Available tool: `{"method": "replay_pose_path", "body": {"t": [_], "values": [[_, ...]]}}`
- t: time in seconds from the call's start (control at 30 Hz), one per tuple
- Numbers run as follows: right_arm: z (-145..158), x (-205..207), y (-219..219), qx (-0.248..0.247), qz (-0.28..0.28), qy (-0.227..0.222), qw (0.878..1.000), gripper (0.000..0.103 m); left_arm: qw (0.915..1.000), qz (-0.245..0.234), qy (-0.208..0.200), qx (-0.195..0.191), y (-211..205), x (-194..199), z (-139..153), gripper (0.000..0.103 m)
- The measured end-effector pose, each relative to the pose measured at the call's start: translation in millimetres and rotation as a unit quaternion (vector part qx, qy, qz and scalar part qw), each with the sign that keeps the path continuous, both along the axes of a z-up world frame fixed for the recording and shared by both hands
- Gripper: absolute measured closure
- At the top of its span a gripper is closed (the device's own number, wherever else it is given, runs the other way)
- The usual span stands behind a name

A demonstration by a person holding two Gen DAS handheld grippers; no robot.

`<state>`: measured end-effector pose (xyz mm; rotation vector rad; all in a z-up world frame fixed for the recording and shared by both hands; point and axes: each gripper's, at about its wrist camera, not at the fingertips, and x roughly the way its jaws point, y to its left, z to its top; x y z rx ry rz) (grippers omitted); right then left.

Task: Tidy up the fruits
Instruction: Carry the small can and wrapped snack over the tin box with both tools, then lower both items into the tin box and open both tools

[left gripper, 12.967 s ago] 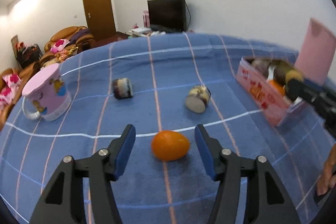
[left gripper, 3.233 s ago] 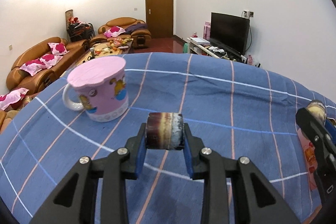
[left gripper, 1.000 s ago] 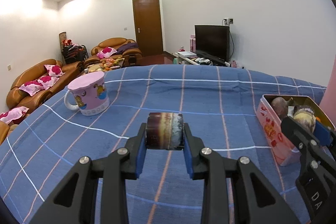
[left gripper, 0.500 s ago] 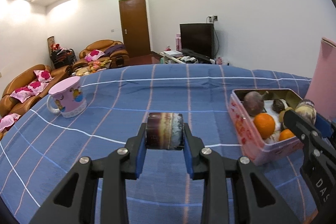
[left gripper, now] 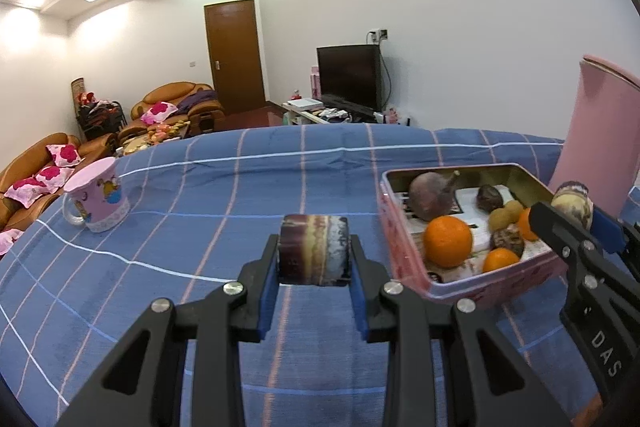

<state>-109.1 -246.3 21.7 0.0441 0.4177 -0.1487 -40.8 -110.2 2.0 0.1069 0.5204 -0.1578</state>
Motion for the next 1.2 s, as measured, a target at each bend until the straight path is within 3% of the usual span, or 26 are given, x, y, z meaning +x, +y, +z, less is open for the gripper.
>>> {"method": "replay_pose_path", "body": {"t": [0.7,1.2], "values": [[0.5,-2.8,-60.8,-0.004,-0.063,0.003,0.998,0.061,0.9977,-0.067,0.011,-0.009,-73.1,-2.8,1.0,0.07],[4.1,4.2,-72.0,-0.026,-0.087,-0.009,0.996,0.061,0.9961,-0.082,0.021,-0.027,-101.2,13.9,1.0,0.07]]}}
